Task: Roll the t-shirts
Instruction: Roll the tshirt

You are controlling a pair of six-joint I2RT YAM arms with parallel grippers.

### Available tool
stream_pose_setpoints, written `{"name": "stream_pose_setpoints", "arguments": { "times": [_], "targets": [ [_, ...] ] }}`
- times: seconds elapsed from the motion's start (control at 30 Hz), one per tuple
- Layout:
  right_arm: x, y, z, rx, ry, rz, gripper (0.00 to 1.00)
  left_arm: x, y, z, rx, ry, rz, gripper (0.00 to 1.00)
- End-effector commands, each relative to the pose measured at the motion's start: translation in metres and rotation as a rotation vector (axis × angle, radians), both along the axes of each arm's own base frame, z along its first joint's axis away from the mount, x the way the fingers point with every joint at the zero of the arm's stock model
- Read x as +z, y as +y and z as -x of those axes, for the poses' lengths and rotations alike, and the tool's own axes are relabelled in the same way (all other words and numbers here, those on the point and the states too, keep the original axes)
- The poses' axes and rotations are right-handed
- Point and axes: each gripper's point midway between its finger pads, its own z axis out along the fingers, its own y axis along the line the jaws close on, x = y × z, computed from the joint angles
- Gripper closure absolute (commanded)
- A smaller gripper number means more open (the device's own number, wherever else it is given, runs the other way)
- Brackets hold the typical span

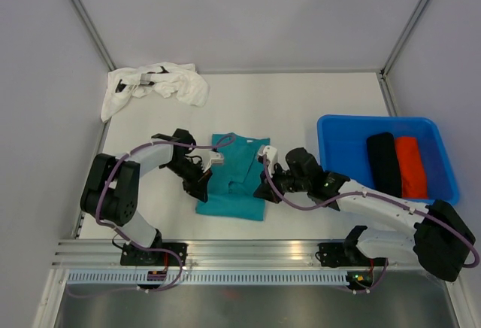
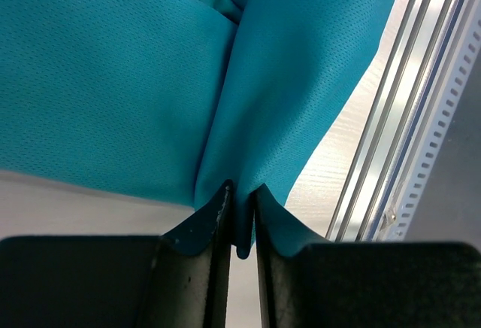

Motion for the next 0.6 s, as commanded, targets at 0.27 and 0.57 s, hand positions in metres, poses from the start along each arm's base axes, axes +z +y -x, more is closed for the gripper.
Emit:
{"name": "stream_pose_setpoints", "arguments": {
  "times": [0.27,0.57],
  "targets": [
    [-0.028,0.060,0.009,-0.006,0.063,-0.158,0.96,0.008,-0.001,-0.022,0.074,-0.072,-0.028,0.71],
    [-0.053,0.054,0.003,-0.084,0.126,-0.125,0.97,0.031,0.002,-0.052,0.144,-0.270,-0.066,0.60]
  ]
}}
